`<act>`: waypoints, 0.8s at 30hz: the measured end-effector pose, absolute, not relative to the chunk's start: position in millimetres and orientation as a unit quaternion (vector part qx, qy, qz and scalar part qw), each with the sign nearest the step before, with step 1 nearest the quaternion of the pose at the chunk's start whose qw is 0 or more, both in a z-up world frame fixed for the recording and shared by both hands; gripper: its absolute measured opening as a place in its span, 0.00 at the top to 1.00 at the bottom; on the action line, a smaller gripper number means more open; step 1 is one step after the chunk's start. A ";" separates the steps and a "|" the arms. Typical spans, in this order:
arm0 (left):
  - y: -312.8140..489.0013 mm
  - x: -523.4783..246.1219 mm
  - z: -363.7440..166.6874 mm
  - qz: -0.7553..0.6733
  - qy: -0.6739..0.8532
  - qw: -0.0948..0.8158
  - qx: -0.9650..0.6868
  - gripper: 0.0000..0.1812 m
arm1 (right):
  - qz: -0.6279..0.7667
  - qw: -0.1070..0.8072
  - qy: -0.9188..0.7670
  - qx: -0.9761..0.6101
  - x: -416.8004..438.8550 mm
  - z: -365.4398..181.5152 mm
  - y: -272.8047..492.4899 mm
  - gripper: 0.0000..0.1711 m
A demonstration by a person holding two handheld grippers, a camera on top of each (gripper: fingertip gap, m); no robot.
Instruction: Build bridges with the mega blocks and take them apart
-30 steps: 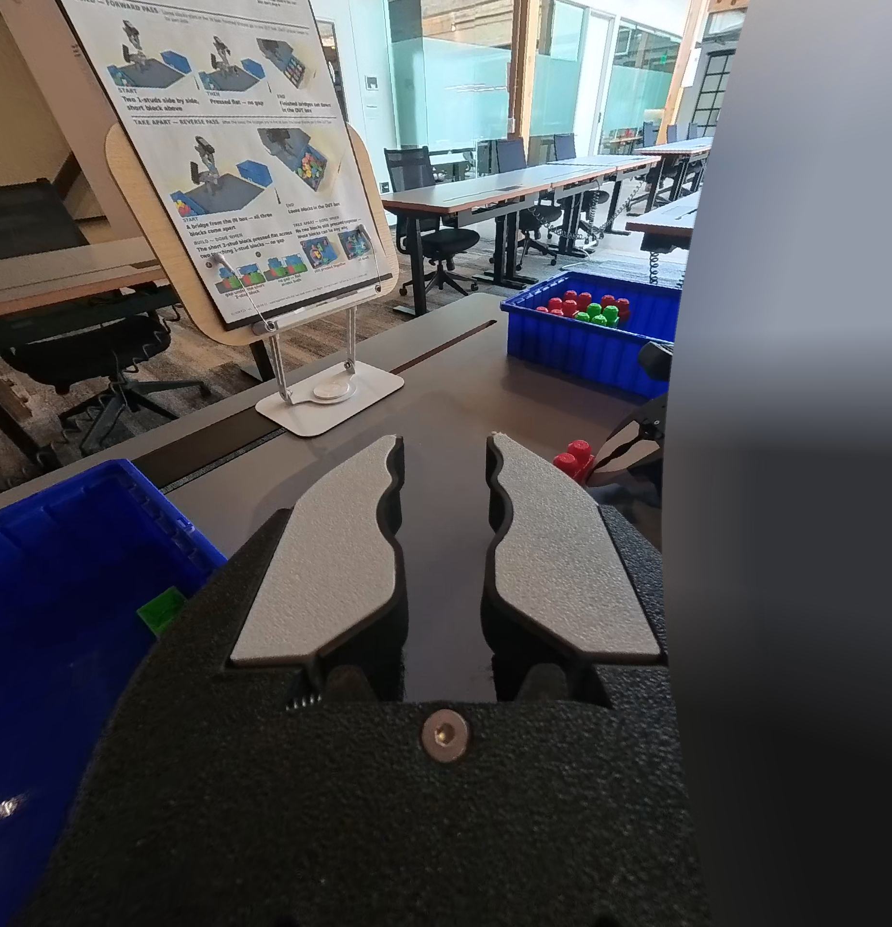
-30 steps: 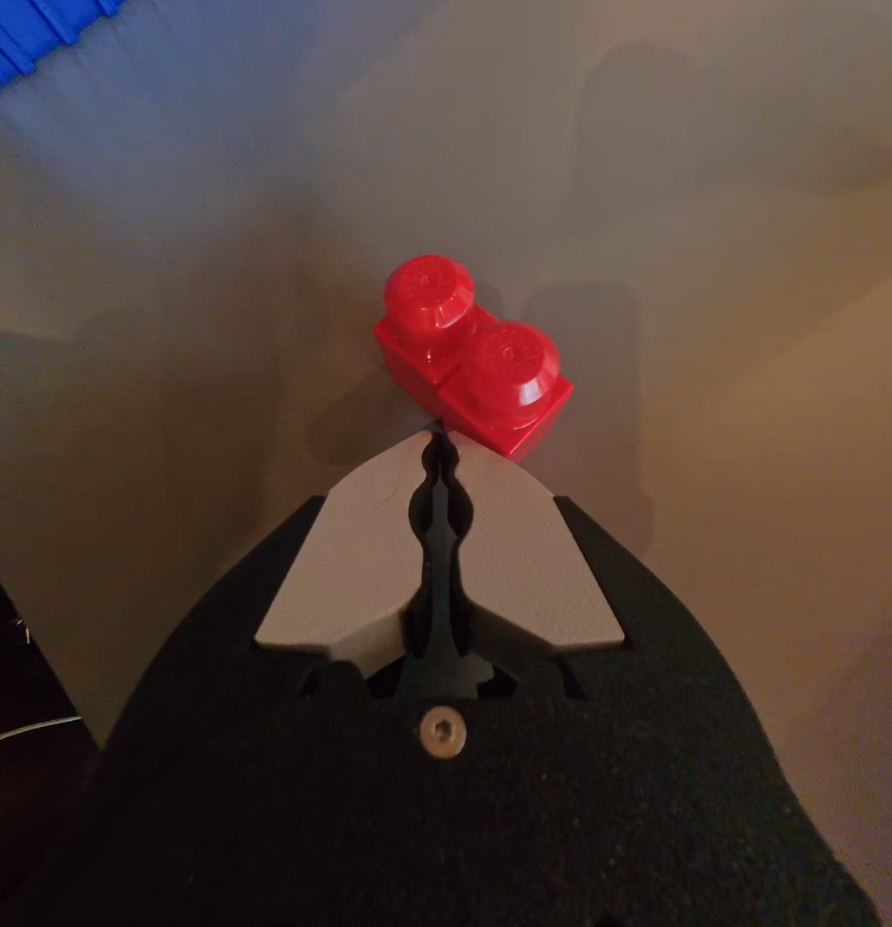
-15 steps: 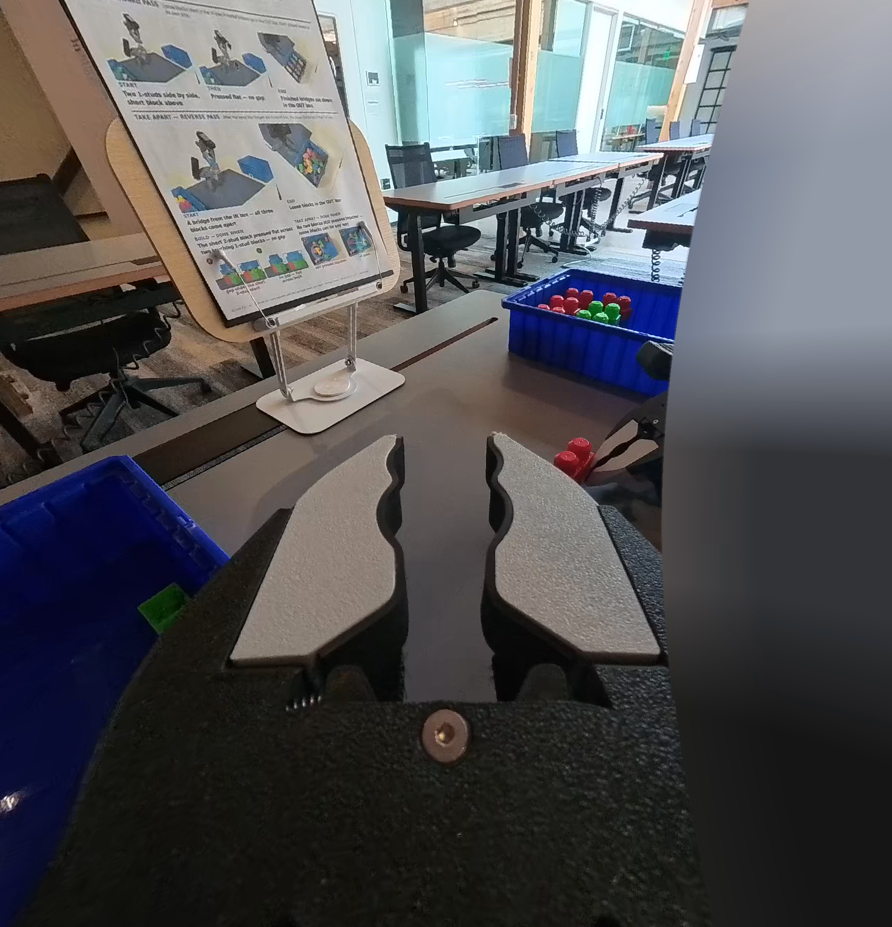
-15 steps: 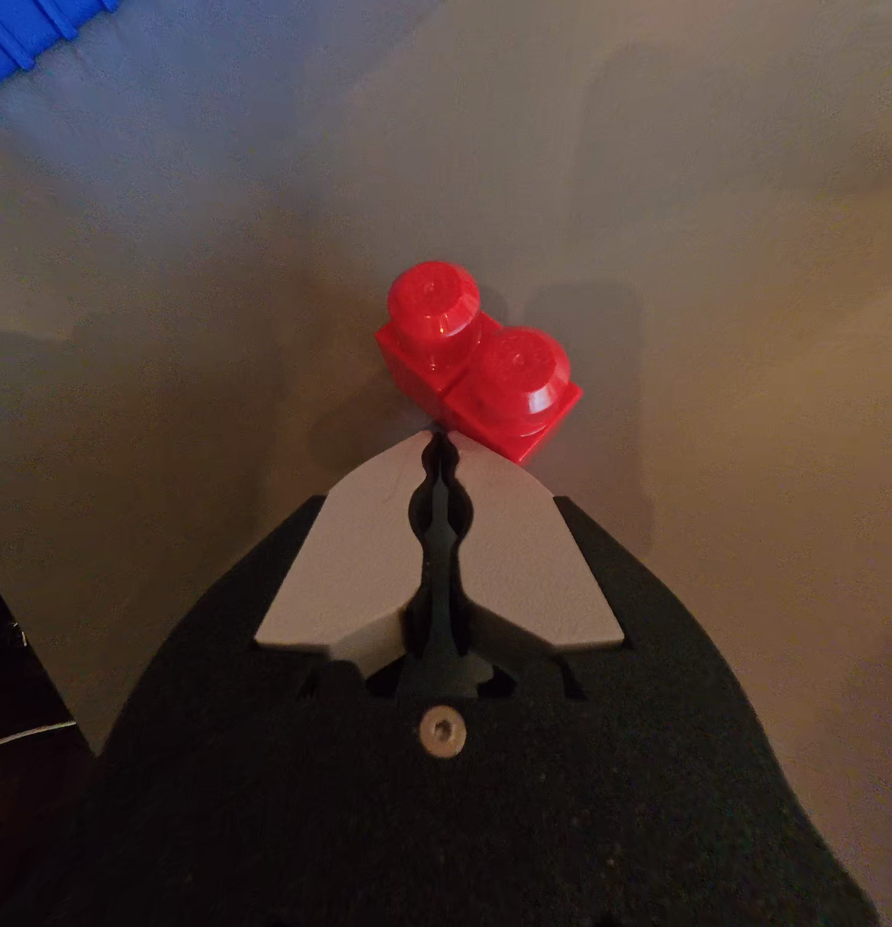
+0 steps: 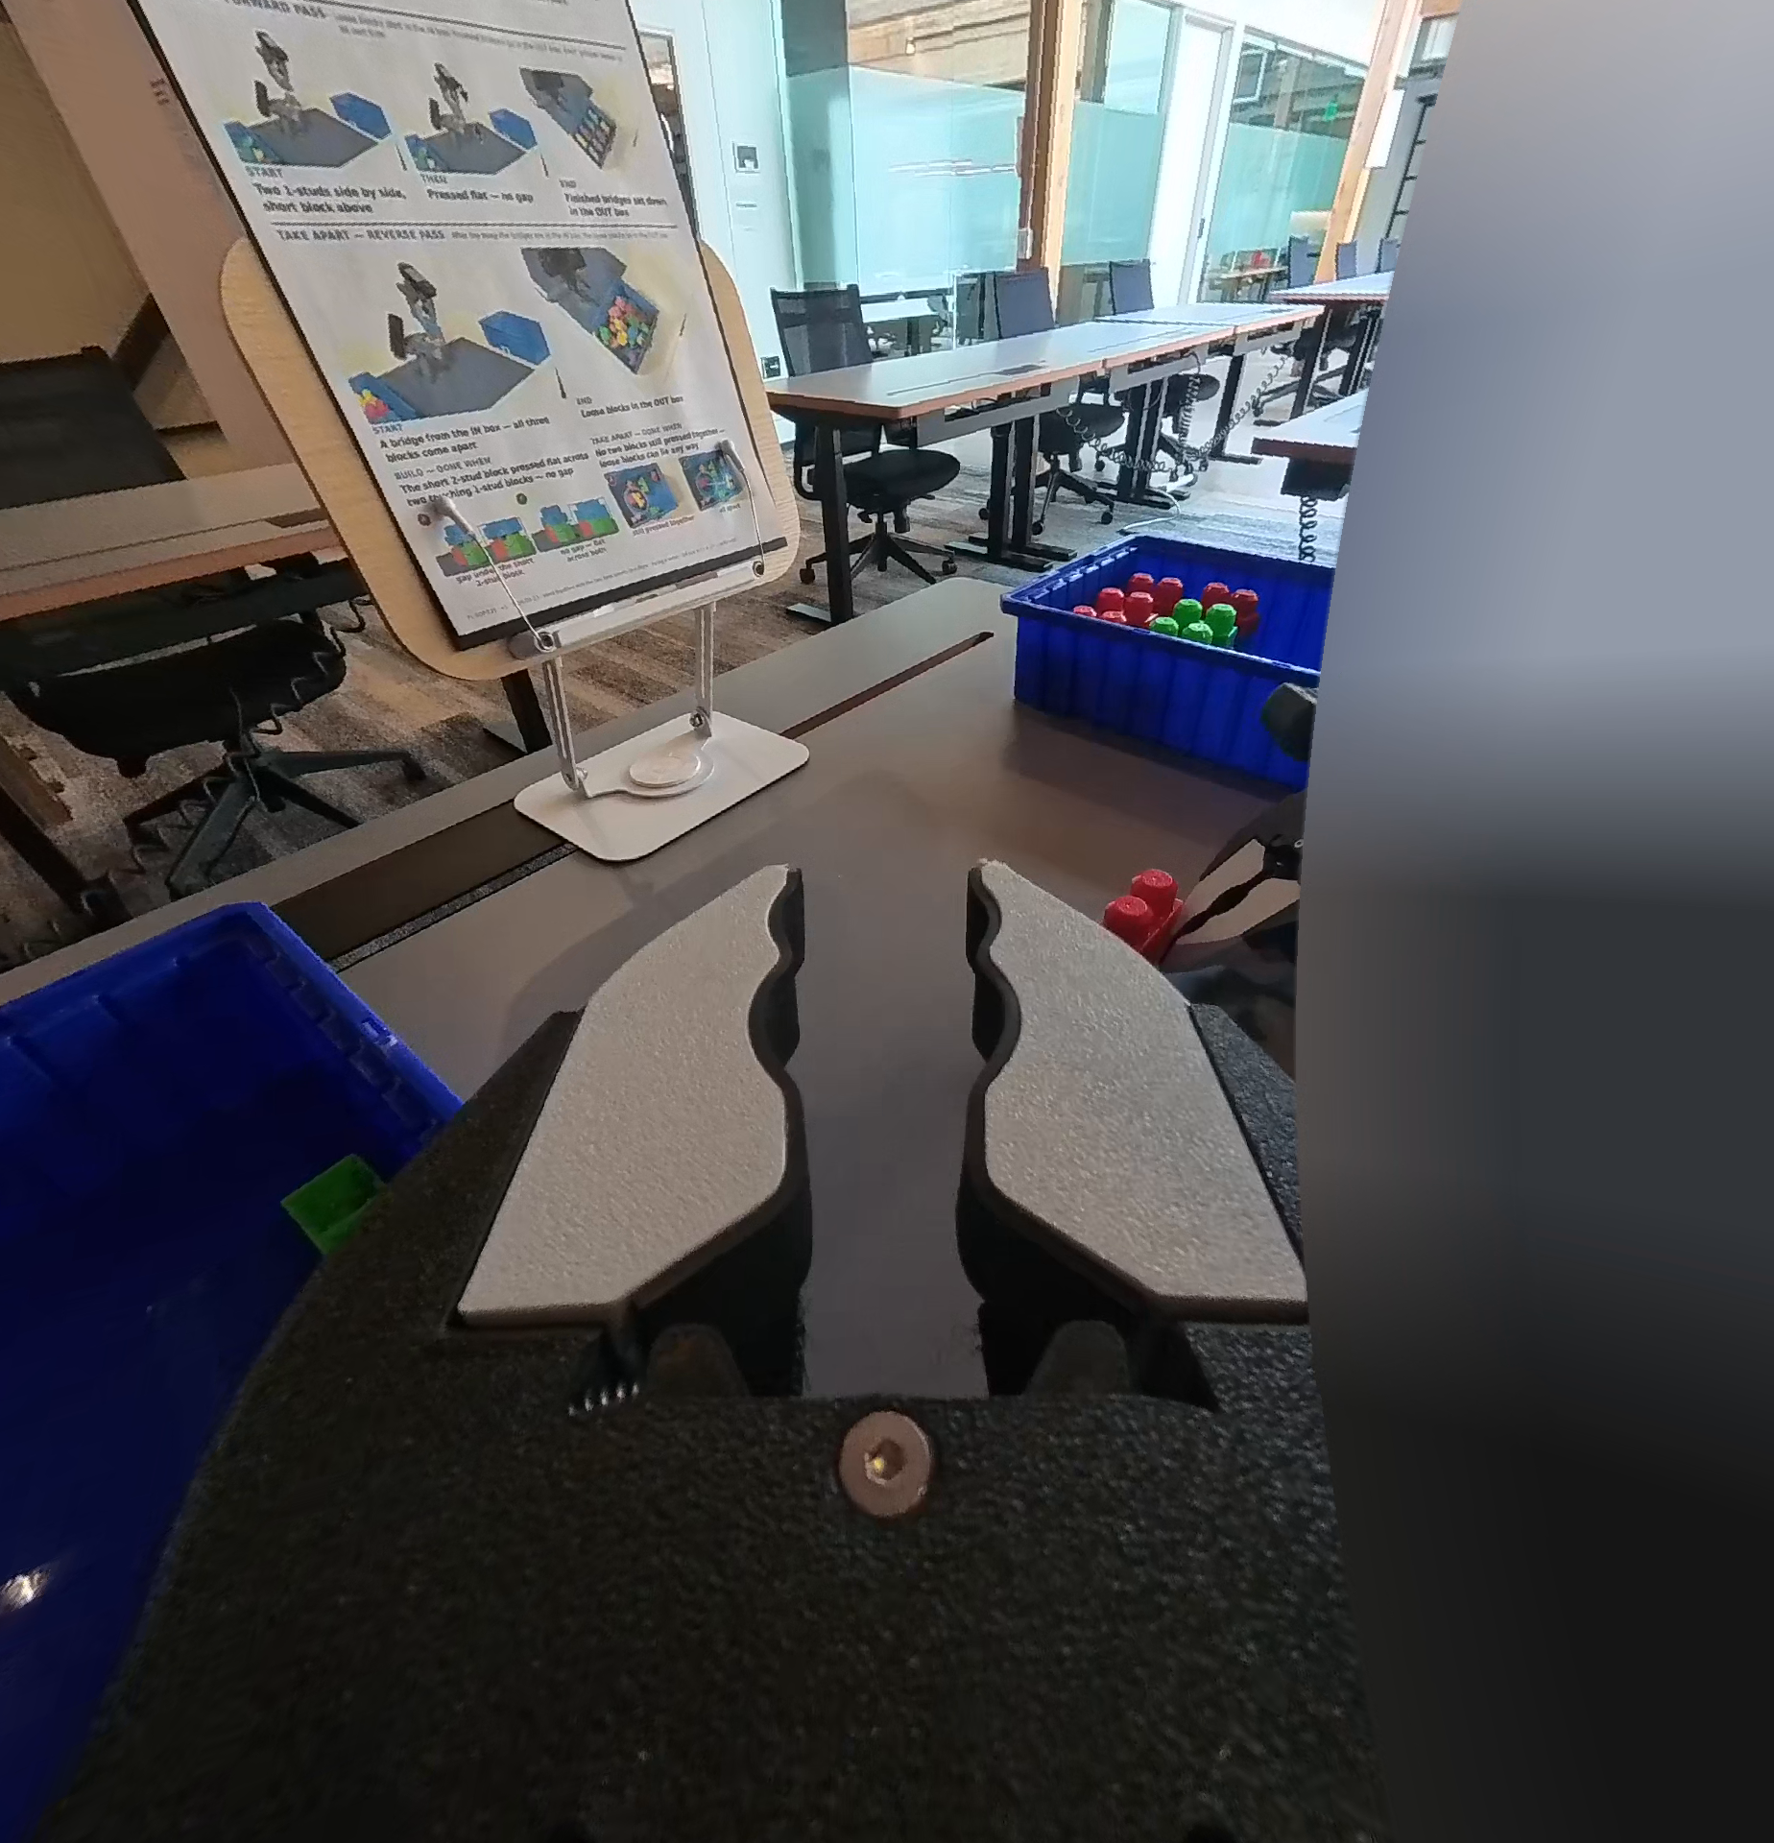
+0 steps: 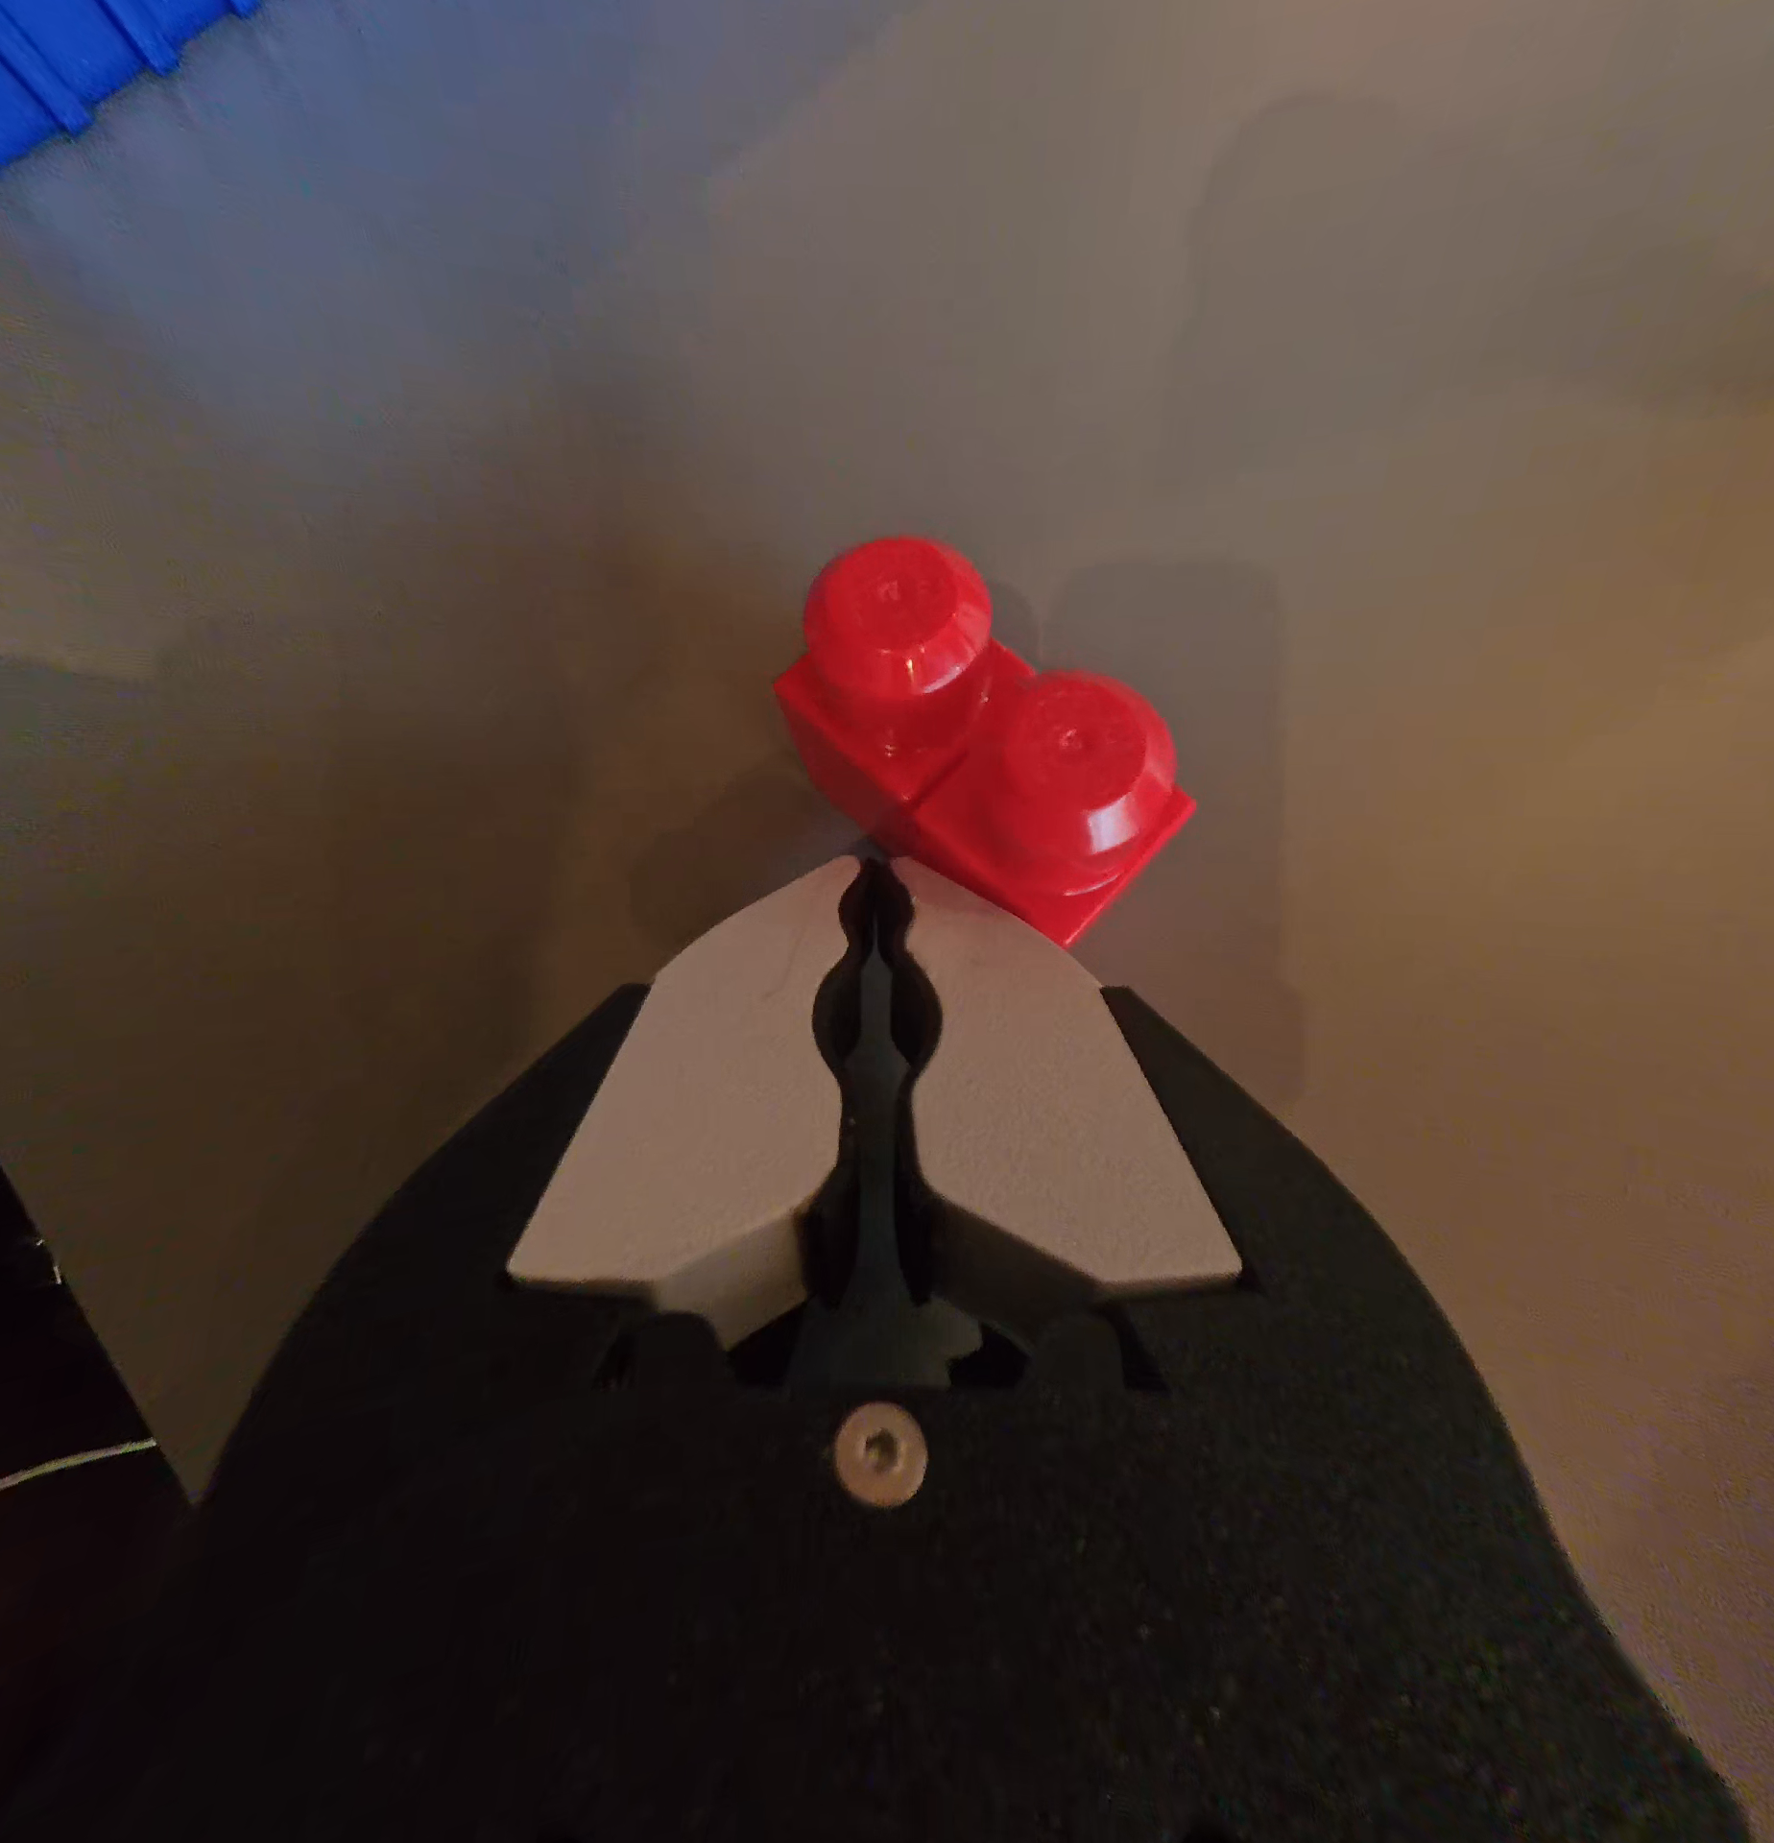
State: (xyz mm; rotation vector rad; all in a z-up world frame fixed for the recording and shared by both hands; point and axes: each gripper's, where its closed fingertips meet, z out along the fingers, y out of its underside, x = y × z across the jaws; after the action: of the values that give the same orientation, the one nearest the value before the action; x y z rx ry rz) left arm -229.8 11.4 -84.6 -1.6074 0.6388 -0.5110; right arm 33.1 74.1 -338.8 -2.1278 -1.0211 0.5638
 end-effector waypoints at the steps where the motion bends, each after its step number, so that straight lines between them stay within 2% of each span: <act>1: 11.2 -230.0 -84.4 -0.222 0.278 0.620 -0.699 0.83 | 0.218 0.349 -0.395 -0.821 32.8 -339.1 74.2 1.00; 8: 10.1 -232.6 -85.0 -0.217 0.278 0.620 -0.701 0.83 | 0.225 0.342 -0.405 -0.818 28.6 -335.9 66.8 1.00; 14: 20.8 -277.1 -91.6 -0.141 0.228 0.634 -0.725 0.79 | 0.252 0.377 -0.451 -0.769 28.1 -289.1 37.1 1.00; 15: 23.2 -287.5 -93.9 -0.120 0.222 0.636 -0.729 0.75 | 0.254 0.382 -0.456 -0.762 31.2 -280.5 33.8 1.00; 16: 26.0 -297.2 -96.2 -0.099 0.215 0.637 -0.733 0.65 | 0.256 0.389 -0.461 -0.756 35.1 -272.1 31.5 1.00; 18: 30.1 -309.7 -100.9 -0.076 0.218 0.640 -0.733 0.53 | 0.257 0.402 -0.470 -0.743 43.0 -256.7 28.5 1.00; 21: 40.2 -313.1 -107.2 -0.121 0.218 0.629 -0.736 0.34 | 0.240 0.420 -0.473 -0.737 56.8 -240.1 31.6 1.00; 22: 46.1 -314.8 -111.0 -0.140 0.215 0.618 -0.743 0.31 | 0.229 0.426 -0.473 -0.736 61.6 -236.2 34.0 1.00; 23: 53.3 -319.1 -114.7 -0.149 0.213 0.609 -0.750 0.32 | 0.218 0.432 -0.473 -0.736 65.9 -233.0 36.4 1.00; 24: 61.9 -325.2 -118.8 -0.149 0.212 0.602 -0.755 0.37 | 0.209 0.436 -0.473 -0.737 69.6 -230.3 38.4 1.00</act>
State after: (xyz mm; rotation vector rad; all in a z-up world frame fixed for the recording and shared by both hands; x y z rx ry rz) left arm -325.2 61.9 -118.8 -1.7498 0.4909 -0.3457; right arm 69.6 38.4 -230.3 -1.8334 -1.1767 0.5202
